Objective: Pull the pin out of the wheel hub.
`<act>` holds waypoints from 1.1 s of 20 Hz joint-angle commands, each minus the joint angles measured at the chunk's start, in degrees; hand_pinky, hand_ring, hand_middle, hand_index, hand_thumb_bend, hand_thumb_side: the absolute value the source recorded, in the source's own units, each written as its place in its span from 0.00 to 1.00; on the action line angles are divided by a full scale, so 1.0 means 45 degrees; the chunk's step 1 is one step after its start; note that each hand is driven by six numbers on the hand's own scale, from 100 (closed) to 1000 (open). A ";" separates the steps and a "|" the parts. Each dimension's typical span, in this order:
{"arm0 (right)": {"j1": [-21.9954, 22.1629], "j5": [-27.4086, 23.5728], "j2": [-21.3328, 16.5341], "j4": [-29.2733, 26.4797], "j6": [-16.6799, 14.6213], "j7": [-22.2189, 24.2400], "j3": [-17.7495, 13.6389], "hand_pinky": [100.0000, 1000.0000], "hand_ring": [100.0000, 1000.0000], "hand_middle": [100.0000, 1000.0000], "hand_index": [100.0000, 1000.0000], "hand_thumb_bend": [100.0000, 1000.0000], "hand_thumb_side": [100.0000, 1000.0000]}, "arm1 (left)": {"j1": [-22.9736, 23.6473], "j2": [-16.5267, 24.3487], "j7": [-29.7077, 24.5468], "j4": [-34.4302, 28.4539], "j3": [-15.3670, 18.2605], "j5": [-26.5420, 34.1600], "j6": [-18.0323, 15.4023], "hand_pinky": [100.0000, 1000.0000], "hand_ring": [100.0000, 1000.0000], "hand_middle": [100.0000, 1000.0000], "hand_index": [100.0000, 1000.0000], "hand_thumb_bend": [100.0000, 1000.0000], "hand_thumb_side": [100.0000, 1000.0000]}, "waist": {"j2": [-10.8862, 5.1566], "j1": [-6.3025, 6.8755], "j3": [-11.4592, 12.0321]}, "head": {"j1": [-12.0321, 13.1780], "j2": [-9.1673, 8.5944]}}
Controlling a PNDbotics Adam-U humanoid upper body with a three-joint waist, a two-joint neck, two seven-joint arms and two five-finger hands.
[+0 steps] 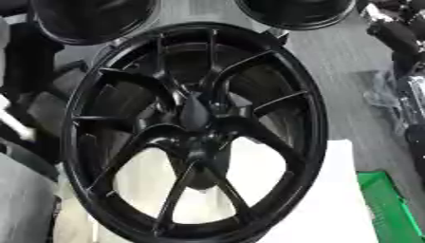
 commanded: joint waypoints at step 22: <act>-0.0229 -0.0163 -0.0147 -0.0322 -0.0536 -0.0403 -0.0311 0.79 0.75 0.77 0.81 0.14 0.32 | 0.1734 -0.5483 0.7368 -0.3386 0.1227 0.8707 -0.4127 0.70 0.78 0.74 0.82 0.23 0.67 | -0.0167 -0.0179 0.0125 | 0.0478 0.0051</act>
